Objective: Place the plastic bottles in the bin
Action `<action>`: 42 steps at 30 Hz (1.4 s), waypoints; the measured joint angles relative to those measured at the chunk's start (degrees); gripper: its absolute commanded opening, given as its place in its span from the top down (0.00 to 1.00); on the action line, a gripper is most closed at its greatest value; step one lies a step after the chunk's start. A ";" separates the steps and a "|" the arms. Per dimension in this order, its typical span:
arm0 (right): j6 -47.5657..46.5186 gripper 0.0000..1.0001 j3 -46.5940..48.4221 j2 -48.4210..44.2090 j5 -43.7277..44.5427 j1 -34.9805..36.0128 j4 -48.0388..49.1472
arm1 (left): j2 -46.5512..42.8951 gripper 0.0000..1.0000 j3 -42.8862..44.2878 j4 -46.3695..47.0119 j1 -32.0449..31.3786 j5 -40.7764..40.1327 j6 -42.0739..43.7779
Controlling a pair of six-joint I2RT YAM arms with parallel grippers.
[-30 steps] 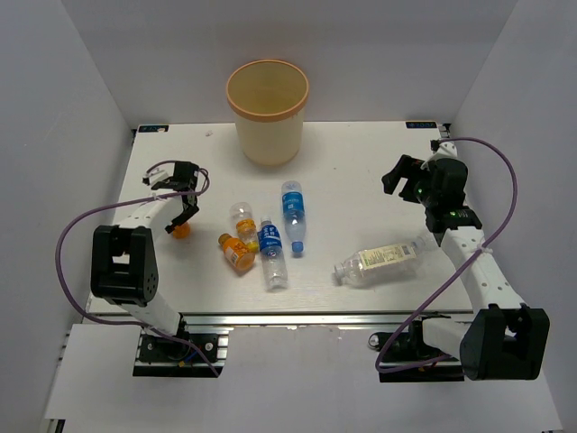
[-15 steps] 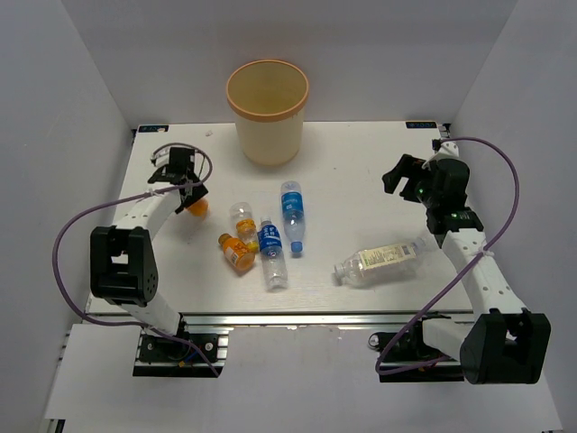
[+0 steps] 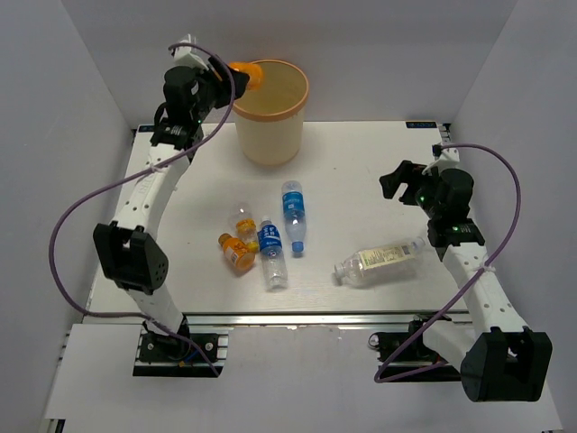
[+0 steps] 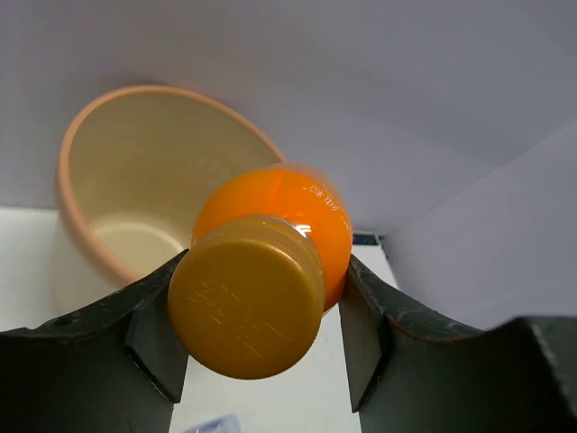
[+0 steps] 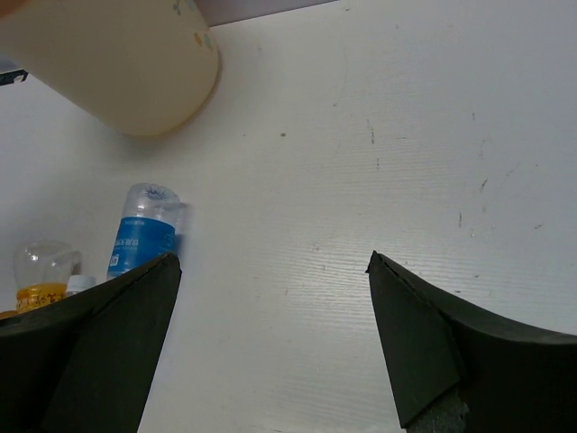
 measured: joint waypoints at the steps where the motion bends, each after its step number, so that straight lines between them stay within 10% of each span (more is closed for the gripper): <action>1: -0.39 0.11 0.00 0.00 -0.46 0.00 0.33 | 1.79 0.66 2.03 0.98 0.09 0.68 -0.37; 3: -0.85 0.11 -0.04 -0.24 -1.25 0.00 0.83 | 6.27 0.65 6.16 3.17 0.11 1.62 -1.01; 7: -1.38 0.11 -0.42 -1.29 -3.34 0.00 2.12 | 18.71 0.02 19.82 1.60 -0.28 2.69 -1.57; 14: -2.80 0.11 -0.72 -1.77 -6.10 1.57 3.65 | 31.74 0.02 32.22 -4.81 -1.79 1.97 -0.83; 31: -9.77 0.11 0.17 2.10 -2.27 15.76 2.23 | 13.88 0.02 23.21 -6.91 -2.08 -2.38 8.09; 42: -10.51 0.11 2.58 7.78 1.40 20.39 1.49 | -19.96 0.02 -26.10 -2.80 -2.08 -13.79 8.96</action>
